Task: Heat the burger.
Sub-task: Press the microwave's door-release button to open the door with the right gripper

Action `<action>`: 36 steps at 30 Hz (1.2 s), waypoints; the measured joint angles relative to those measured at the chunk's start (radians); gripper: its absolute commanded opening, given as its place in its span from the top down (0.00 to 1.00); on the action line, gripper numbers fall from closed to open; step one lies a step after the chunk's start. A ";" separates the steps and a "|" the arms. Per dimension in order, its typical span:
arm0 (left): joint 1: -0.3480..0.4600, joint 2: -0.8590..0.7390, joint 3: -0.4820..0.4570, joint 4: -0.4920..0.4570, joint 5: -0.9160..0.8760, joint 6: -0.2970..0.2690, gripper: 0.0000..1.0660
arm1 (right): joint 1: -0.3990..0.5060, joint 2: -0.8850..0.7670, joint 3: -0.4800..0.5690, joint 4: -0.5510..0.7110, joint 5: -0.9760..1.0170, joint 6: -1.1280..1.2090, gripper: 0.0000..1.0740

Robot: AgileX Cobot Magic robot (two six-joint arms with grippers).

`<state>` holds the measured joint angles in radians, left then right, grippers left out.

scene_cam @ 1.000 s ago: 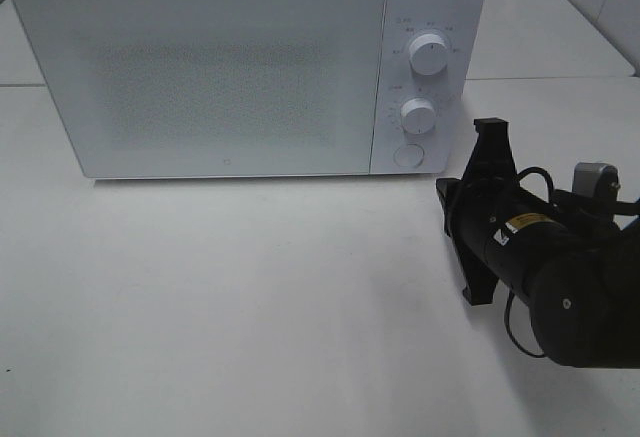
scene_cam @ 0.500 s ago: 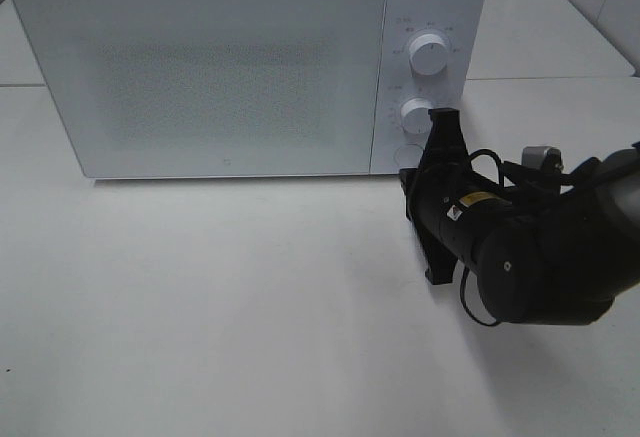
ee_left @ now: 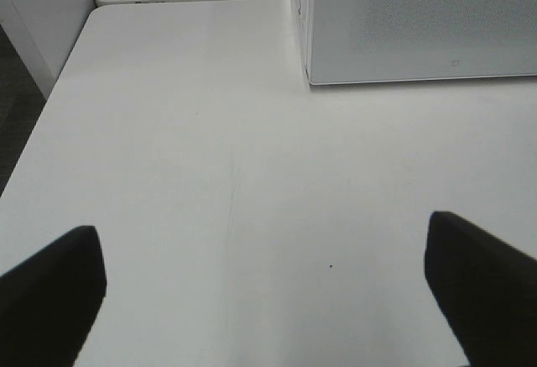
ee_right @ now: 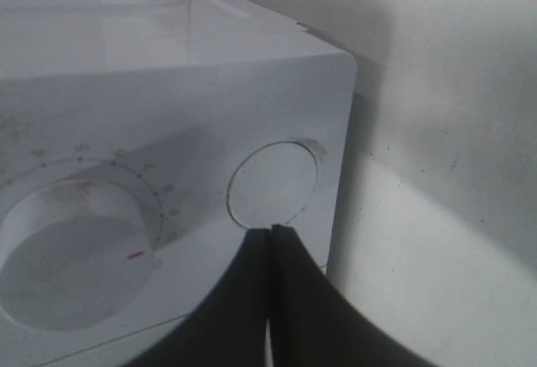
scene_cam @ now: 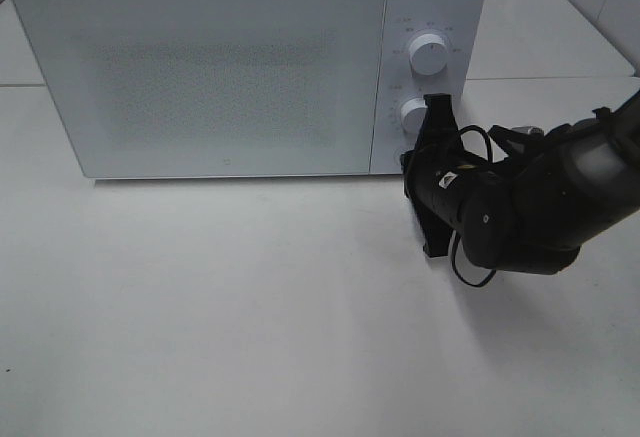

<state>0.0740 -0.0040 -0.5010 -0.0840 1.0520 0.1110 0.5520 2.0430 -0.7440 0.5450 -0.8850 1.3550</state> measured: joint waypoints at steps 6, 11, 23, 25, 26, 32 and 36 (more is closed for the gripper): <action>0.000 0.000 0.000 0.000 0.000 0.000 0.08 | -0.031 0.038 -0.043 -0.015 0.013 -0.003 1.00; 0.000 0.000 0.000 0.000 0.000 0.000 0.08 | -0.052 0.039 -0.063 -0.020 0.025 -0.032 1.00; 0.000 0.000 0.000 0.001 0.001 0.000 0.08 | -0.055 0.063 -0.102 -0.025 0.068 -0.035 1.00; 0.000 0.000 0.000 0.001 0.001 0.000 0.08 | -0.055 0.080 -0.109 -0.019 0.060 -0.035 1.00; 0.000 0.000 0.000 0.001 0.001 0.000 0.08 | -0.055 0.080 -0.109 -0.019 0.060 -0.035 1.00; 0.000 0.000 0.000 0.001 0.001 0.000 0.08 | -0.051 0.098 -0.124 0.001 0.028 -0.046 1.00; 0.000 0.000 0.000 0.001 0.001 0.000 0.08 | -0.049 0.098 -0.126 0.014 0.015 -0.055 1.00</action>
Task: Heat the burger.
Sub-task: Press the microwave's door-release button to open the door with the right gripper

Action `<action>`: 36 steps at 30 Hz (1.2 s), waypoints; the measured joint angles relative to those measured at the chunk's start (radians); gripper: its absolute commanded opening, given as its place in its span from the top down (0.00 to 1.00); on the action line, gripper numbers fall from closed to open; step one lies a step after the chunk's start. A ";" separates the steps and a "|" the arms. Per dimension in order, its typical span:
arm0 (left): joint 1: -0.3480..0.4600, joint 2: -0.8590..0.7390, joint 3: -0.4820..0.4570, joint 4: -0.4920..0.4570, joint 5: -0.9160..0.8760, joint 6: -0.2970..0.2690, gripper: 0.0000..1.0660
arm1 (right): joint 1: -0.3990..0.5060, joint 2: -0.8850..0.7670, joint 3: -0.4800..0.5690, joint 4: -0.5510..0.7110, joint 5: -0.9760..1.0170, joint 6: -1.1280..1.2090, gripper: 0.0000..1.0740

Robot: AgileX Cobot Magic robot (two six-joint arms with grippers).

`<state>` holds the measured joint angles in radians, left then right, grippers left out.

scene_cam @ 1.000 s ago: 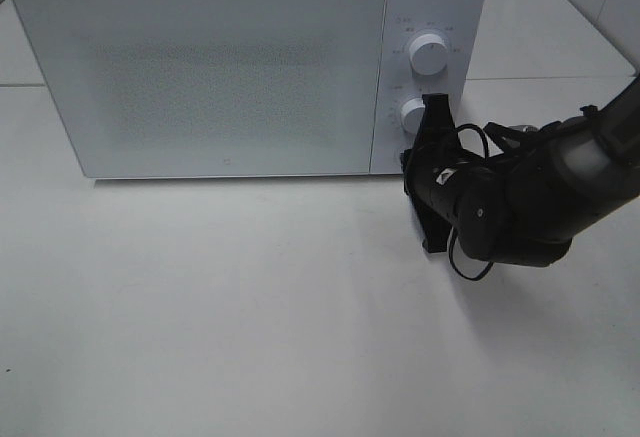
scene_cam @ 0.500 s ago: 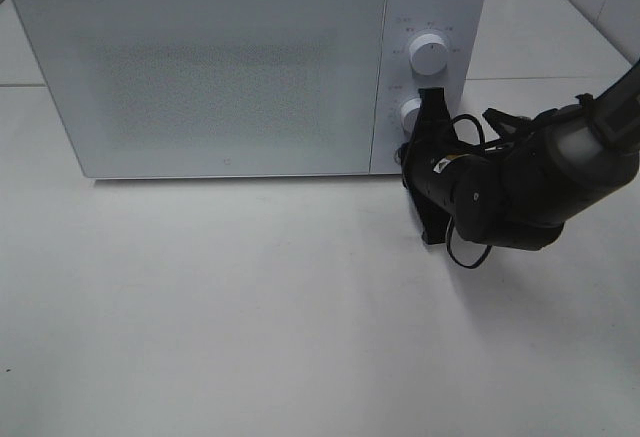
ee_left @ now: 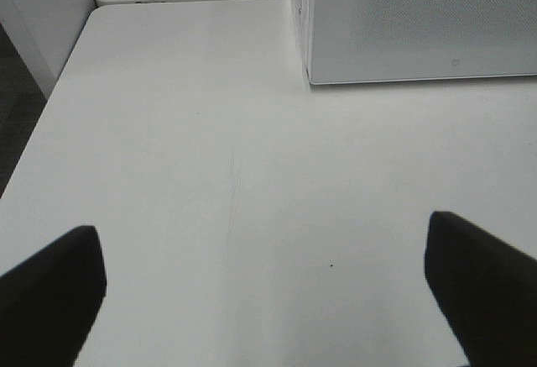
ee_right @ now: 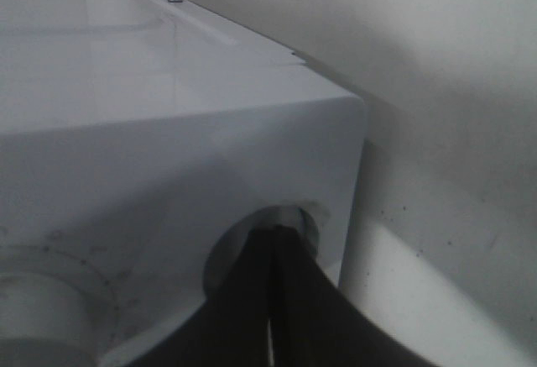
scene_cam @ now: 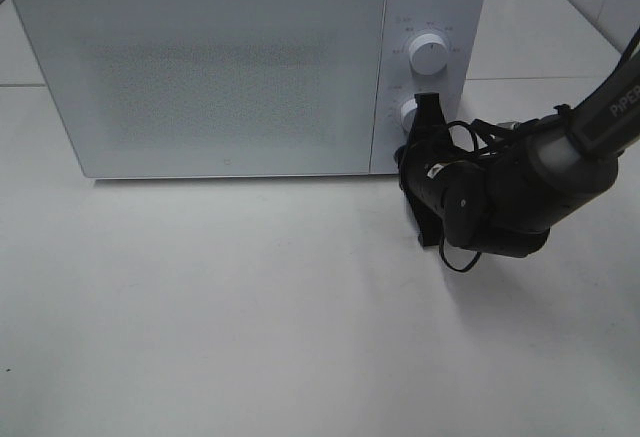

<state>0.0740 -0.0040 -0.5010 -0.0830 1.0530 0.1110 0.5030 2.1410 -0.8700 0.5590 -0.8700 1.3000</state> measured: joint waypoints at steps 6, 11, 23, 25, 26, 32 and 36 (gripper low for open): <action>0.000 0.000 0.000 0.000 0.000 0.000 0.08 | 0.010 0.028 -0.027 0.032 -0.042 -0.007 1.00; 0.000 0.000 0.000 0.002 0.000 0.000 0.08 | 0.022 0.048 -0.054 0.082 -0.037 -0.016 1.00; 0.000 0.000 0.000 0.002 0.000 0.000 0.08 | 0.028 0.051 -0.068 0.117 -0.009 -0.026 1.00; 0.000 0.000 0.000 0.002 0.000 0.000 0.08 | 0.028 0.050 -0.069 0.117 -0.003 -0.024 1.00; 0.000 0.000 0.000 0.002 0.000 0.000 0.08 | 0.028 0.050 -0.069 0.117 -0.003 -0.024 1.00; 0.000 0.000 0.000 0.002 0.000 0.000 0.08 | 0.026 0.026 -0.066 0.121 0.045 -0.002 1.00; 0.000 0.000 0.000 0.002 0.000 0.000 0.08 | 0.009 -0.003 -0.052 0.071 0.104 0.002 1.00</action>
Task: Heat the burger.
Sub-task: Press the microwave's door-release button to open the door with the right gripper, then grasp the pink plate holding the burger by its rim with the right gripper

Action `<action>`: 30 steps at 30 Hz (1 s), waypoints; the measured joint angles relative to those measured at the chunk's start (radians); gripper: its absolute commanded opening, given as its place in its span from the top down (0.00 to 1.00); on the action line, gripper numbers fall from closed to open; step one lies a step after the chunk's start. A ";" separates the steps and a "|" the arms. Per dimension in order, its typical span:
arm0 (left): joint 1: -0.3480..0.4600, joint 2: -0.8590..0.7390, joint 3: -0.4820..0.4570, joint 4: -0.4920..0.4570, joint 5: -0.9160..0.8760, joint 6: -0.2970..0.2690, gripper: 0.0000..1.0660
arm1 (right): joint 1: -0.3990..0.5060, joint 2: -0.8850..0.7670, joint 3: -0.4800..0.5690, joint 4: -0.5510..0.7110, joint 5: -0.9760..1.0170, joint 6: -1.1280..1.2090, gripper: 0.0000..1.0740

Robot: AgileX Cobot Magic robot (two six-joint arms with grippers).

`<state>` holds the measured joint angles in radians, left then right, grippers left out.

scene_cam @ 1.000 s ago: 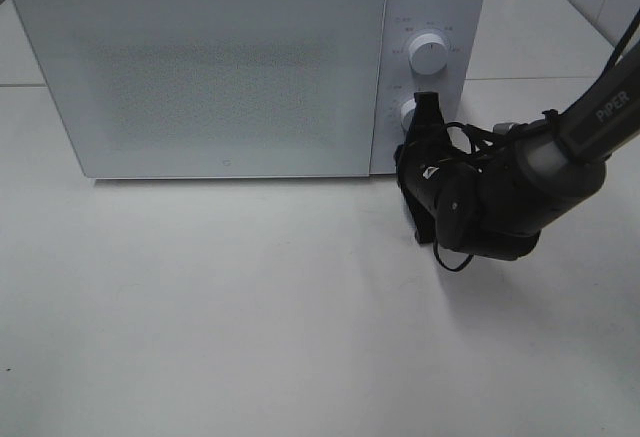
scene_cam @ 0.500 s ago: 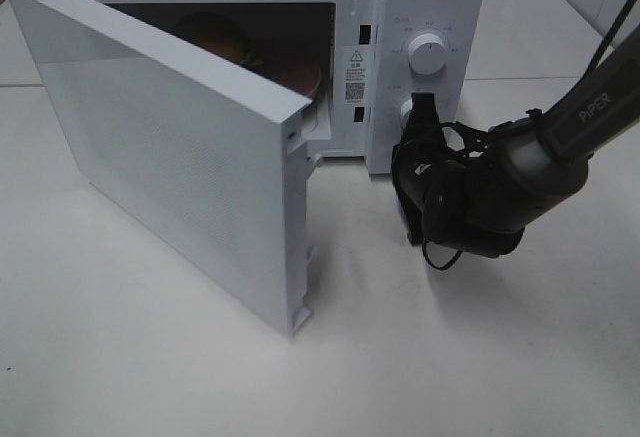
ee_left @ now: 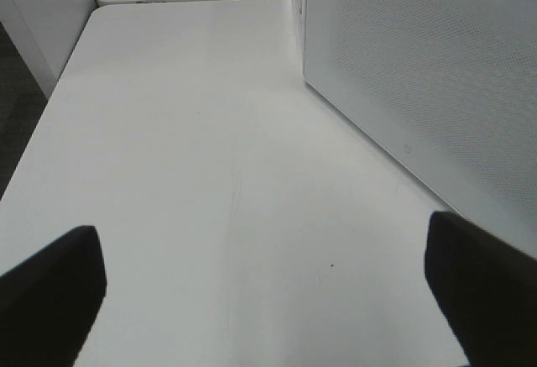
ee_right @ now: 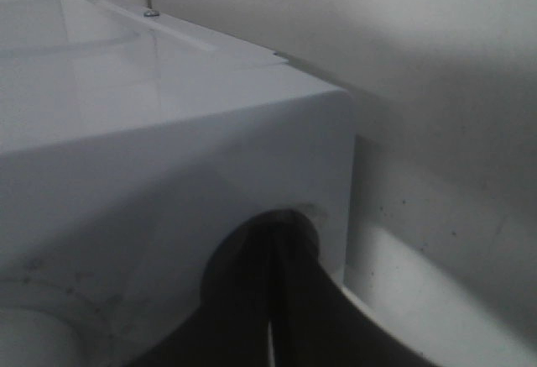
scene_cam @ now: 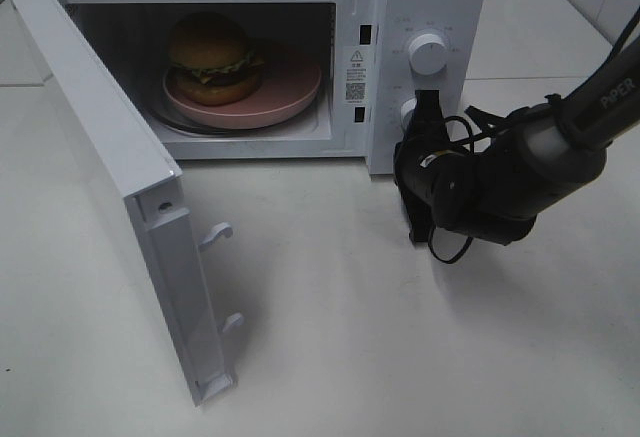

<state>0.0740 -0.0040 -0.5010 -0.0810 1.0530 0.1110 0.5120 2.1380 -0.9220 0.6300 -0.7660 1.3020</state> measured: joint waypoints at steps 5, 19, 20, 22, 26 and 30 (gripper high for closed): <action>0.000 0.000 0.000 0.000 0.000 0.000 0.08 | -0.011 -0.021 0.015 -0.048 0.036 0.001 1.00; 0.000 0.000 0.000 0.000 0.000 0.000 0.08 | -0.010 -0.178 0.116 -0.112 0.200 -0.129 1.00; 0.000 0.000 0.000 0.000 0.000 0.000 0.08 | -0.010 -0.194 0.125 -0.112 0.206 -0.142 1.00; 0.000 0.000 0.000 0.000 0.000 0.000 0.08 | -0.010 -0.237 0.145 -0.114 0.227 -0.177 1.00; 0.000 0.000 0.000 0.000 0.000 0.000 0.08 | -0.010 -0.329 0.168 -0.139 0.348 -0.293 1.00; 0.000 0.000 0.000 0.000 0.000 0.000 0.08 | -0.010 -0.370 0.171 -0.189 0.435 -0.358 1.00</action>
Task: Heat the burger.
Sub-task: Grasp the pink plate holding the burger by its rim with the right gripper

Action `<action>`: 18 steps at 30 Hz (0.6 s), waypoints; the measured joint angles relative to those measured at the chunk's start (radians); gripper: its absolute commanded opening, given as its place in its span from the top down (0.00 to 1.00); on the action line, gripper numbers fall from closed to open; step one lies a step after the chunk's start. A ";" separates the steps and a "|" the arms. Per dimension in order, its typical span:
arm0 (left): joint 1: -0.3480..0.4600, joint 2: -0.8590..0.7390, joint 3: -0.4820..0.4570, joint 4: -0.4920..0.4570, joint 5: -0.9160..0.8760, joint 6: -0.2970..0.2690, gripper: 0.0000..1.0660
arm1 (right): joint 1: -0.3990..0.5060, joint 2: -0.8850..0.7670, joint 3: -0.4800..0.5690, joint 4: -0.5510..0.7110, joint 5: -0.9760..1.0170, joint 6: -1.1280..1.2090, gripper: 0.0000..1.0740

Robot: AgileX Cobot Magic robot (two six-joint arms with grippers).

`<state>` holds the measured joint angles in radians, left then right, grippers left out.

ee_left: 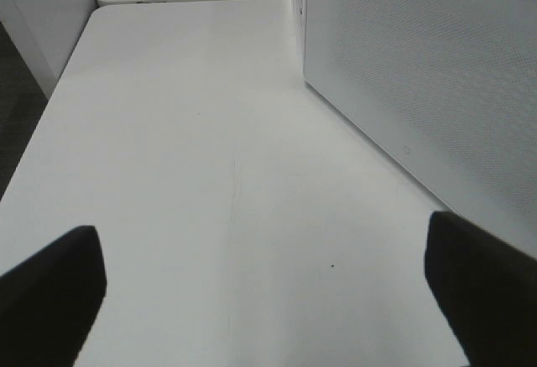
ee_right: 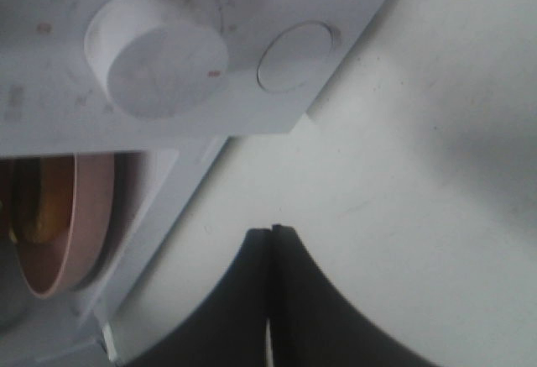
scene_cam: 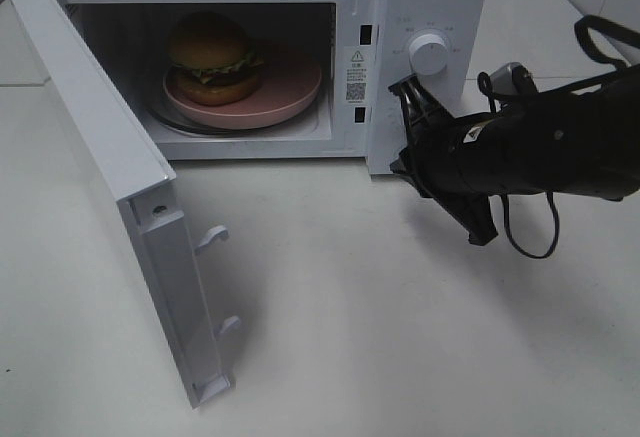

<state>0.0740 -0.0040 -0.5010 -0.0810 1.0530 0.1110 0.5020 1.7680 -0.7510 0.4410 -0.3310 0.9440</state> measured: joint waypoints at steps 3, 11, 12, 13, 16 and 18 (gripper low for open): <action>0.000 0.000 0.000 0.000 0.000 0.000 0.08 | 0.000 -0.054 0.000 -0.096 0.126 -0.062 0.99; 0.000 0.000 0.000 0.000 0.000 0.000 0.08 | 0.000 -0.146 0.000 -0.193 0.366 -0.260 0.98; 0.000 0.000 0.000 0.000 0.000 0.000 0.08 | 0.000 -0.146 0.000 -0.193 0.366 -0.260 0.98; 0.000 0.000 0.000 0.000 0.000 0.000 0.08 | 0.000 -0.171 0.000 -0.199 0.422 -0.335 0.98; 0.000 0.000 0.000 0.000 0.000 0.000 0.08 | 0.000 -0.200 0.000 -0.199 0.515 -0.438 0.97; 0.000 0.000 0.000 0.000 0.000 0.000 0.08 | 0.000 -0.206 0.000 -0.199 0.548 -0.468 0.96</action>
<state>0.0740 -0.0040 -0.5010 -0.0810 1.0530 0.1110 0.5020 1.5620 -0.7510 0.2420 0.2170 0.4760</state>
